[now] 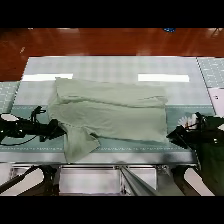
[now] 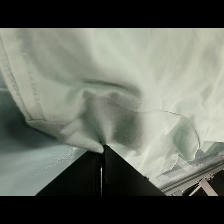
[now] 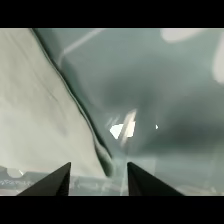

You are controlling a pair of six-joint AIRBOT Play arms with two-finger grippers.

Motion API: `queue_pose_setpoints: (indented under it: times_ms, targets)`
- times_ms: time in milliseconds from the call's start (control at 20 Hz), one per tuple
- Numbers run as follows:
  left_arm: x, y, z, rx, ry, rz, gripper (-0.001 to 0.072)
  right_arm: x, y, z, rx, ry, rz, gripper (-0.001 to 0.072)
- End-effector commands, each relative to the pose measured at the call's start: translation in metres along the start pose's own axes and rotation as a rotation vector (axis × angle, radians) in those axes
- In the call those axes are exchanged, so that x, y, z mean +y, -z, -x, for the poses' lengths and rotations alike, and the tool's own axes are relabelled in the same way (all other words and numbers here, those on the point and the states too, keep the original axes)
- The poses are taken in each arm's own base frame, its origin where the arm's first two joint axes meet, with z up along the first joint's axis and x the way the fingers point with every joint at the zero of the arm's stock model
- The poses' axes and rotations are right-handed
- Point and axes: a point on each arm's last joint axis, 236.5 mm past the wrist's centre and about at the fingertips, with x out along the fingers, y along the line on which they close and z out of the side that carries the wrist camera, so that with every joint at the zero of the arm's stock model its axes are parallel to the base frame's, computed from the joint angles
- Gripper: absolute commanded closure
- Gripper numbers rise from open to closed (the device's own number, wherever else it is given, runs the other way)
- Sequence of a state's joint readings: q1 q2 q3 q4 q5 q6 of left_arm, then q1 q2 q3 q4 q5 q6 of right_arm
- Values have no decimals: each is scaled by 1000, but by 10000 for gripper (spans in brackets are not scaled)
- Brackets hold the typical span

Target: Fold the shirts.

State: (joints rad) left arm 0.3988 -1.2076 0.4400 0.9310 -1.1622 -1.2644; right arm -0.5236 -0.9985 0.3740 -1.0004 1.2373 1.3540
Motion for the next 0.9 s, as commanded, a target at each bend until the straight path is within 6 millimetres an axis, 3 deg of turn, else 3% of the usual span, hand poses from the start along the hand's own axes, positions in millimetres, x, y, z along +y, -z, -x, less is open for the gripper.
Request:
queue_pose_setpoints:
  times_ms: [0,100,200,300,500,650,750,850]
  targets:
    - [9,-12,0,-50,-36,-8,686,21,-17,-24,-24,-49,12,299]
    - [8,-12,0,-48,-35,-9,686,37,-20,-37,-23,-86,37,336]
    - [2,-10,6,-25,-22,-60,686,65,-20,-33,-31,-175,134,689]
    - [-11,-18,22,-27,-1,-113,686,81,-26,-14,-44,-211,209,689]
    - [-51,-67,66,-169,46,-172,687,92,-62,24,-161,-177,242,689]
    - [-80,-114,97,-323,-6,-261,687,99,-88,32,-215,-136,298,690]
    - [-107,-142,103,-365,-9,-312,687,117,-103,32,-212,-162,314,690]
    - [-130,-167,95,-347,-3,-333,687,133,-123,31,-235,-168,330,689]
